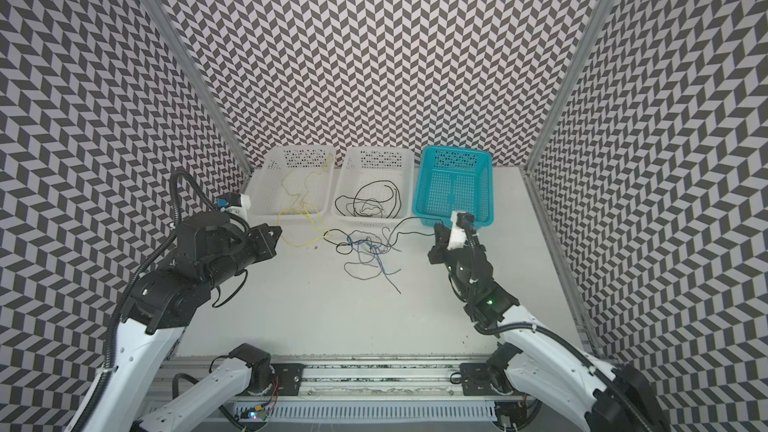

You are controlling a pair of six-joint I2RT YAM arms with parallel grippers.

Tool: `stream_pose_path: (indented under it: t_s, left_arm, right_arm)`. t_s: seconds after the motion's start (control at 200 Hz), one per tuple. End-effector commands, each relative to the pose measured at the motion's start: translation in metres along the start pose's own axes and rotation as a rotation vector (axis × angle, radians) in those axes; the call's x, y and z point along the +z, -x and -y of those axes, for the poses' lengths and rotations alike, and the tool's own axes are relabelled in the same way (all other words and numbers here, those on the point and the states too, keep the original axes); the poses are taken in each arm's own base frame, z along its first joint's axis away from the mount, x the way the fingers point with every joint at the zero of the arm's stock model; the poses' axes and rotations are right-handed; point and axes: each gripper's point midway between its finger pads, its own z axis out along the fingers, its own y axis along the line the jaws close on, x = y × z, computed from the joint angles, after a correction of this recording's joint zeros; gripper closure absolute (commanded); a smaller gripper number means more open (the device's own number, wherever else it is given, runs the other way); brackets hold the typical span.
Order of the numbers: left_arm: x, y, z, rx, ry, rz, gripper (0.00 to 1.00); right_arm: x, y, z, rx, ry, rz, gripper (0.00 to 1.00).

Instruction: Untangle the cables

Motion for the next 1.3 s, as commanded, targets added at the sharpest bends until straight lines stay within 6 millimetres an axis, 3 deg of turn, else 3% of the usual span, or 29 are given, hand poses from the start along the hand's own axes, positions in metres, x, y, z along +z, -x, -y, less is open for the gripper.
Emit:
stream_pose_path:
  t_s: [0.0, 0.085, 0.185, 0.376, 0.526, 0.656, 0.771, 0.881, 1.112, 1.292]
  left_arm:
    - [-0.009, 0.002, 0.004, 0.041, -0.016, -0.007, 1.00]
    - [-0.011, 0.004, 0.010, 0.039, -0.046, -0.001, 1.00]
    - [-0.011, 0.005, 0.025, 0.012, -0.130, -0.007, 1.00]
    - [-0.001, 0.001, 0.046, -0.057, -0.256, -0.044, 1.00]
    - [0.005, 0.001, 0.058, -0.105, -0.336, -0.057, 1.00]
    - [0.007, 0.003, 0.070, -0.132, -0.400, -0.070, 1.00]
    - [0.003, 0.009, 0.080, -0.143, -0.447, -0.072, 1.00]
    - [-0.003, 0.013, 0.089, -0.161, -0.494, -0.070, 1.00]
    - [-0.010, 0.017, 0.098, -0.193, -0.550, -0.066, 1.00]
    - [-0.016, 0.020, 0.102, -0.217, -0.581, -0.056, 1.00]
  right_arm:
    - [-0.006, -0.009, 0.028, 0.041, -0.105, -0.059, 1.00]
    - [-0.008, -0.005, 0.034, 0.016, -0.120, -0.067, 1.00]
    - [-0.005, -0.010, -0.014, -0.081, 0.139, -0.131, 1.00]
    - [0.000, -0.028, -0.057, -0.060, 0.356, -0.247, 0.99]
    - [-0.008, -0.030, -0.092, -0.085, 0.514, -0.229, 0.87]
    - [-0.012, -0.031, -0.119, -0.123, 0.604, -0.253, 0.63]
    - [-0.013, -0.030, -0.132, -0.124, 0.647, -0.238, 0.52]
    - [-0.016, -0.032, -0.153, -0.151, 0.720, -0.214, 0.50]
    - [-0.005, -0.061, -0.199, -0.161, 0.851, -0.171, 0.50]
    - [0.014, -0.064, -0.209, -0.062, 0.858, -0.025, 0.51]
